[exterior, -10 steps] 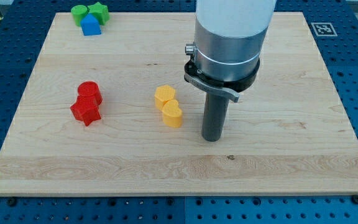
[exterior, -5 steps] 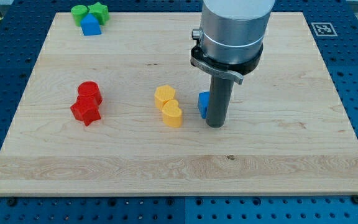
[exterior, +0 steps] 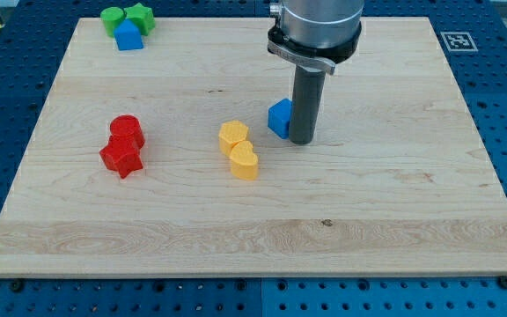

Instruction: Push the blue cube towards the center

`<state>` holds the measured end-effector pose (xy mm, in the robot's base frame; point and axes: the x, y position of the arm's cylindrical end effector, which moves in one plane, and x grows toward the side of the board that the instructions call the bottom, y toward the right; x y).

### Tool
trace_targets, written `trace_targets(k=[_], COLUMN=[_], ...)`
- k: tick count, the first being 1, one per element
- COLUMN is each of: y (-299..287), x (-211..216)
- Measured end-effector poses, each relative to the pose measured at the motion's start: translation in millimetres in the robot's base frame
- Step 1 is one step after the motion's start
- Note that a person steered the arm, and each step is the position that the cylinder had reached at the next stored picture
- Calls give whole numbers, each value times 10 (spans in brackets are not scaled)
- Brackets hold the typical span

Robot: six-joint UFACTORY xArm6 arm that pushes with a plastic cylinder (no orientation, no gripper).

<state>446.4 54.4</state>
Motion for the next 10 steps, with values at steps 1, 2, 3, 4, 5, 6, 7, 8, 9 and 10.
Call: trace_targets(k=[1,2,3,4,5,6,7,8,9,10], y=[-172,-295,-295,-285,-285,-285,-282,-180,-57,-64], x=[-3,-3,-3,-27,-136,-274,-321,-233,-238,-452])
